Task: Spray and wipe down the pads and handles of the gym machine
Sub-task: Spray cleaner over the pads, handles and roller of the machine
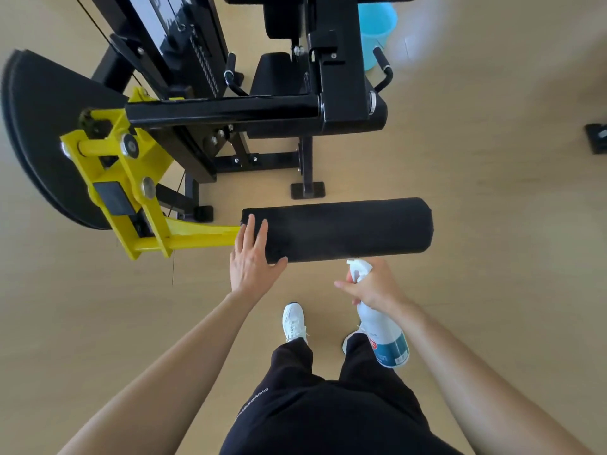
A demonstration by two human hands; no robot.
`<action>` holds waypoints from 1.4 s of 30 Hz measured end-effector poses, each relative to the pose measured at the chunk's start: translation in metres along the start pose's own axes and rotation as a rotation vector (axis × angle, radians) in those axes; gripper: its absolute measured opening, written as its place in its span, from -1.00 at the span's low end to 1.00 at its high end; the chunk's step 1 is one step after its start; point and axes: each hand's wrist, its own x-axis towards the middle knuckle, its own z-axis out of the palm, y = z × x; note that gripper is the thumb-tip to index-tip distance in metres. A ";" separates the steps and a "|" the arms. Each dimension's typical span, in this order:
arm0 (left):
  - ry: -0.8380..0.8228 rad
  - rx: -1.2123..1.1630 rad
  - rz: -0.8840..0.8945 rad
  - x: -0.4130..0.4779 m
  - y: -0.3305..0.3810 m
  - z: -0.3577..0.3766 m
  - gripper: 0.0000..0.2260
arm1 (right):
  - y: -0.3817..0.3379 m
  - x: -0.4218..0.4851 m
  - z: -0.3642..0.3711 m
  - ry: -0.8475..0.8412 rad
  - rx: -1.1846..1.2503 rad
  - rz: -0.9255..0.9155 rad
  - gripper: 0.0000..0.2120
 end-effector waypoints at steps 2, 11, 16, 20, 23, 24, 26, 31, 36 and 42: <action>-0.019 0.015 0.009 -0.002 -0.003 0.006 -0.18 | 0.000 0.001 0.004 0.010 0.013 0.035 -0.67; -0.048 -0.024 0.032 -0.040 -0.020 0.018 -0.28 | 0.006 -0.007 0.007 0.008 0.087 0.025 -0.69; -0.098 -0.148 -0.041 -0.056 -0.021 0.025 -0.37 | 0.012 -0.003 0.013 0.107 0.175 0.078 -0.64; -0.018 -0.232 -0.065 -0.048 -0.013 0.019 -0.39 | 0.028 0.002 0.008 0.169 0.248 0.131 -0.69; 0.030 -0.253 -0.085 -0.037 -0.003 0.014 -0.37 | 0.051 0.003 0.002 0.223 0.329 0.240 -0.43; 0.035 -0.246 -0.092 -0.034 0.000 0.014 -0.37 | 0.066 0.008 0.002 0.239 0.370 0.259 -0.33; 0.037 -0.224 -0.089 -0.027 0.005 0.014 -0.37 | 0.087 0.015 0.002 0.286 0.427 0.300 -0.26; 0.048 -0.191 -0.086 -0.011 0.007 0.015 -0.40 | 0.091 0.006 -0.018 0.338 0.506 0.336 -0.70; 0.037 -0.168 -0.146 -0.002 0.008 0.007 -0.34 | 0.105 0.002 -0.035 0.482 0.589 0.397 -0.60; -0.025 -0.117 -0.139 -0.002 0.005 0.009 -0.25 | 0.111 0.007 -0.039 0.507 0.559 0.402 -0.56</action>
